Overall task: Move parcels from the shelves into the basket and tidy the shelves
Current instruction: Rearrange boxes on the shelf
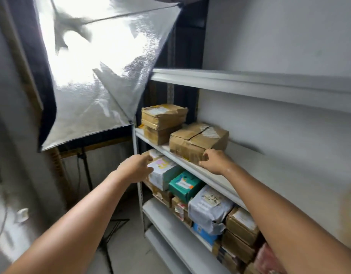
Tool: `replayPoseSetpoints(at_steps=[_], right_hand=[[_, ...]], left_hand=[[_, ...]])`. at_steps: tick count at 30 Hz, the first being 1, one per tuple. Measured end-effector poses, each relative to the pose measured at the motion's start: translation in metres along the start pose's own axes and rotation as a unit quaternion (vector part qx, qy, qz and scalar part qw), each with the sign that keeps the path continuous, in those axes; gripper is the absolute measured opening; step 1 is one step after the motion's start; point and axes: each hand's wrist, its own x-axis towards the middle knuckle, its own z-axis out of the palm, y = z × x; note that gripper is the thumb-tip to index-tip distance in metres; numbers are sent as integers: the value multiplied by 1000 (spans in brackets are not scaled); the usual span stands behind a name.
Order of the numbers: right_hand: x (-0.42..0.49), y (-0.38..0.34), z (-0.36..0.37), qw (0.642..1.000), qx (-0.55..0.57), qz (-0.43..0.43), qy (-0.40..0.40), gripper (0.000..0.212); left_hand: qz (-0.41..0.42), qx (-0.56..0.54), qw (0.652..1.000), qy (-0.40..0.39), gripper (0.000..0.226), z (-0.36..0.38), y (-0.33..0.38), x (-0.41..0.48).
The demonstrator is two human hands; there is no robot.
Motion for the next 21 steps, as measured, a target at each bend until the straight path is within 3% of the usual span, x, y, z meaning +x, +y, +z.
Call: replayPoseSetpoints(at_steps=[12, 21], right_hand=[[90, 68, -7, 990, 62, 94, 80, 53], [131, 53, 12, 977, 158, 139, 43, 89]], left_hand=[[28, -20, 999, 7, 47, 20, 46, 115], [13, -137, 991, -6, 83, 38, 45, 187]])
